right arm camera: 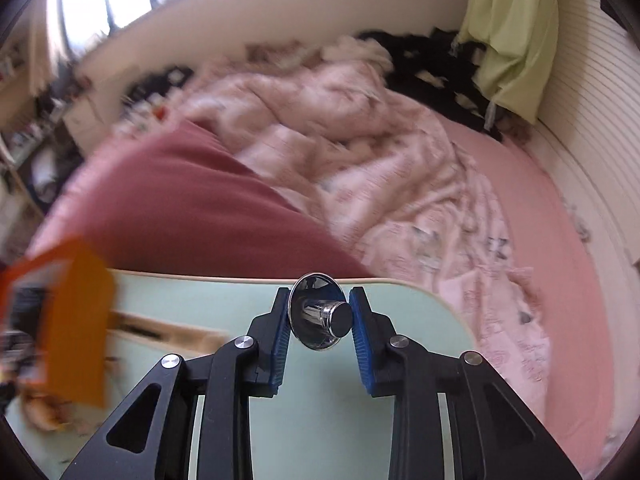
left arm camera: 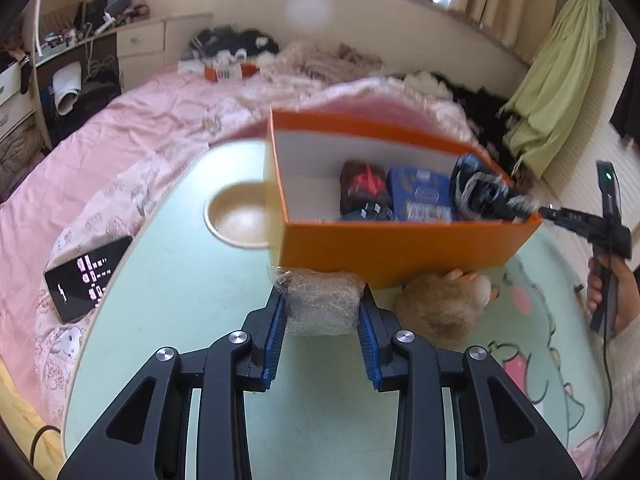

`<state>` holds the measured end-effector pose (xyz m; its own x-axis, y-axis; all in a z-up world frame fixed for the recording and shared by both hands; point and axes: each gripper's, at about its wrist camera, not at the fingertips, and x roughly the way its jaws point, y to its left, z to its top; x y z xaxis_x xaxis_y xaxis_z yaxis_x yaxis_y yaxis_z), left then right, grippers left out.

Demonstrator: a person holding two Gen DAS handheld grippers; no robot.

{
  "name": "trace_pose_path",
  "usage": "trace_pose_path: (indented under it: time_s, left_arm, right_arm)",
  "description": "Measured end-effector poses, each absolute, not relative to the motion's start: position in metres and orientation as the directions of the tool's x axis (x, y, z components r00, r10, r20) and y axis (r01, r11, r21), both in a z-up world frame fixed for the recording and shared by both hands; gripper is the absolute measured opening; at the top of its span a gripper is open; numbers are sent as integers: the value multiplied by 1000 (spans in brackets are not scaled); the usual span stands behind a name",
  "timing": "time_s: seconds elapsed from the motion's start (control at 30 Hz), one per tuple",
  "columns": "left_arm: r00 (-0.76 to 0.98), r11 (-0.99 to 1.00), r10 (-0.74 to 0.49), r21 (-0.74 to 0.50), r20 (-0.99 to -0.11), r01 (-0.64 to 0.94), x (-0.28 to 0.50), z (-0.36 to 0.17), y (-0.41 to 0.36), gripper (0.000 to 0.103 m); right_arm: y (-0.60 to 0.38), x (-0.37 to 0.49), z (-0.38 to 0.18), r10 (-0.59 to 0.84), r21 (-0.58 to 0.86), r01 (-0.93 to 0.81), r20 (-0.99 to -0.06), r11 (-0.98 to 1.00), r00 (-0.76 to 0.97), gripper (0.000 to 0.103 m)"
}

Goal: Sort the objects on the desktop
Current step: 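Put silver piece in box with right tool while left tool adds wrapped ball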

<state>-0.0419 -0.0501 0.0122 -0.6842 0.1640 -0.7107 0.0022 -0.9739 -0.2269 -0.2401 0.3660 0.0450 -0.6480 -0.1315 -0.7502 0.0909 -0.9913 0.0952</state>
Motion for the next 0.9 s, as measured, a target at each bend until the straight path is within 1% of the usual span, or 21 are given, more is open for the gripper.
trace_pose_path:
  time_s: [0.07, 0.13, 0.2, 0.27, 0.37, 0.4, 0.43, 0.47, 0.5, 0.53, 0.63, 0.73, 0.8, 0.83, 0.87, 0.9]
  left_arm:
    - [-728, -974, 150, -226, -669, 7, -33, 22, -52, 35]
    - [-792, -987, 71, -159, -607, 33, -22, 40, -48, 35]
    - [-824, -993, 41, -114, -566, 29, -22, 58, -42, 35]
    - [-826, -989, 85, -146, -556, -4, -35, 80, -41, 35]
    - [-801, -982, 147, -184, -581, -47, -63, 101, -38, 35]
    - [-781, -979, 171, -191, -601, -67, -76, 104, -36, 38]
    - [-757, -976, 191, -200, -625, -81, -89, 105, -34, 44]
    - [-737, -974, 201, -211, -645, -81, -98, 103, -35, 57]
    - [-727, -972, 199, -229, -657, -58, -107, 101, -38, 62]
    - [-736, -970, 193, -240, -649, -43, -109, 99, -41, 62]
    - [-746, -970, 191, -241, -638, -42, -98, 91, -47, 63]
    - [-750, -966, 206, -252, -629, -53, -78, 84, -52, 63]
    - [-747, -970, 201, -237, -634, -60, -59, 77, -55, 64]
    - [-742, -972, 197, -227, -641, -62, -51, 74, -56, 67]
    - [-729, -976, 189, -205, -658, -68, -39, 66, -54, 72]
    - [-715, -981, 178, -183, -676, -72, -30, 60, -52, 73]
  right_arm:
    - [349, -221, 67, -205, 129, 162, -714, -978, -670, 27]
    - [322, -203, 92, -277, 137, 253, -675, -958, -684, 27]
    - [291, -184, 117, -355, 147, 344, -632, -927, -689, 28]
    - [262, -172, 133, -428, 167, 418, -601, -893, -675, 28]
    - [217, -168, 144, -494, 179, 492, -587, -852, -642, 28]
    - [205, -170, 144, -491, 168, 498, -593, -851, -638, 29]
    - [194, -172, 141, -491, 159, 508, -602, -846, -630, 34]
    - [183, -175, 137, -493, 155, 518, -612, -841, -618, 47]
    - [175, -177, 132, -491, 153, 519, -620, -841, -612, 52]
    - [170, -177, 129, -489, 152, 518, -622, -842, -612, 54]
    - [170, -169, 121, -505, 174, 522, -621, -835, -600, 54]
    - [179, -152, 114, -493, 161, 518, -626, -840, -605, 55]
    - [191, -136, 110, -492, 166, 512, -623, -843, -608, 61]
    - [196, -127, 107, -498, 180, 510, -623, -841, -603, 66]
    - [201, -121, 104, -500, 189, 506, -628, -842, -597, 72]
    - [205, -114, 100, -491, 193, 496, -642, -847, -589, 74]
